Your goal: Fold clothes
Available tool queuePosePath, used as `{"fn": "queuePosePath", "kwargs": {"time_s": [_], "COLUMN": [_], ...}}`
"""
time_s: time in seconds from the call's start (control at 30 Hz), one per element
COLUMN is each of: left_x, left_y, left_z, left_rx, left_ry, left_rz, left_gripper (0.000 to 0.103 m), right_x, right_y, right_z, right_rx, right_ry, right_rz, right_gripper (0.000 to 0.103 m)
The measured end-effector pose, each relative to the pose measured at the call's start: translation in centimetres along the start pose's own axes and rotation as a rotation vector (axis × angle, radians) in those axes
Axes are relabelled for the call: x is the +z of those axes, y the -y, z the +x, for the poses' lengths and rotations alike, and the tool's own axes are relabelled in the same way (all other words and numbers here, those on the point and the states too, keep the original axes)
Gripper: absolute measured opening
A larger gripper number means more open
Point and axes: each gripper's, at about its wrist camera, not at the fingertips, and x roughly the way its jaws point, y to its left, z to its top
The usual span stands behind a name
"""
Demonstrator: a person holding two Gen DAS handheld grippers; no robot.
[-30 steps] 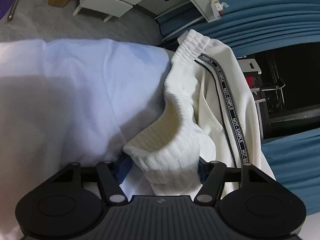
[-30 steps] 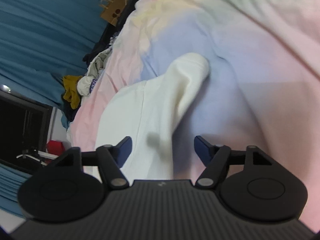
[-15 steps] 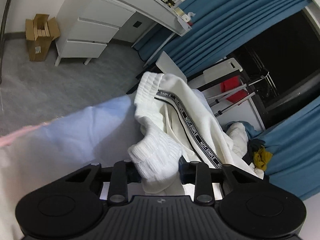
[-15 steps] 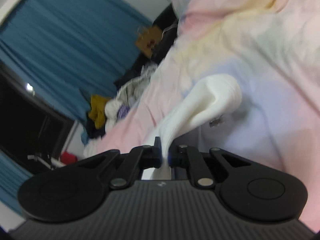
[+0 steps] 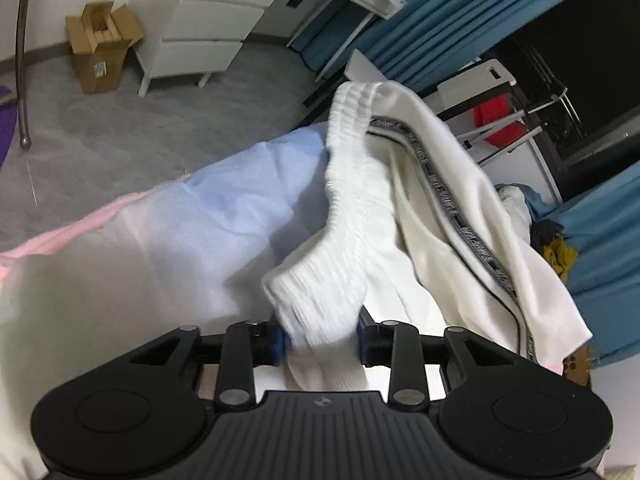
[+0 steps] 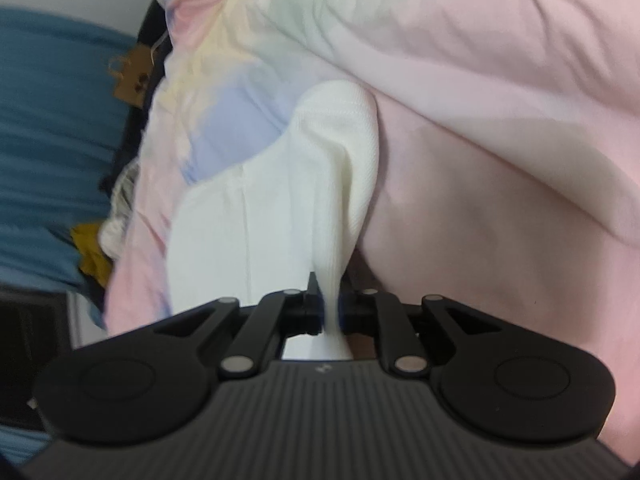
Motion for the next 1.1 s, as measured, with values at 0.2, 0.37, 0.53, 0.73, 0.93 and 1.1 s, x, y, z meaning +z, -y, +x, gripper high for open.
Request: {"fn": "queuePosePath", "kwargs": {"time_s": [0.2,0.37,0.53,0.73,0.93,1.1], "left_x": [-1.3,-2.8,-5.0,-8.7,-11.7,-12.7], "left_y": [2.6,6.5,11.8,18.3,23.9,26.5], "left_z": [-5.3,-7.7,-7.5,-4.5,0.1,5.3], "left_rx": [0.042,0.072,0.07,0.032,-0.011,-0.012], "left_ry": [0.094,0.23,0.29,0.291,0.256,0.236], "left_rz": [0.153,0.285,0.447,0.613,0.705,0.743], "left_gripper": [0.056,0.08,0.082,0.082,0.082,0.082], "right_x": [-0.4,-1.2,-3.4,-6.3,-10.8,-14.7], "right_y": [-1.1,-3.7,-7.3,-10.5,-13.0,-14.2], "right_z": [-1.5,-3.6,-6.1,-8.9,-9.6,-8.7], "right_rx": [-0.037,0.014,0.128,0.292,0.419,0.491], "right_ry": [0.085,0.205,0.29,0.309,0.244,0.086], "right_rz": [-0.054,-0.217,-0.44,-0.658,-0.877,-1.016], "right_gripper": [0.038,0.076,0.077,0.077,0.077,0.076]}}
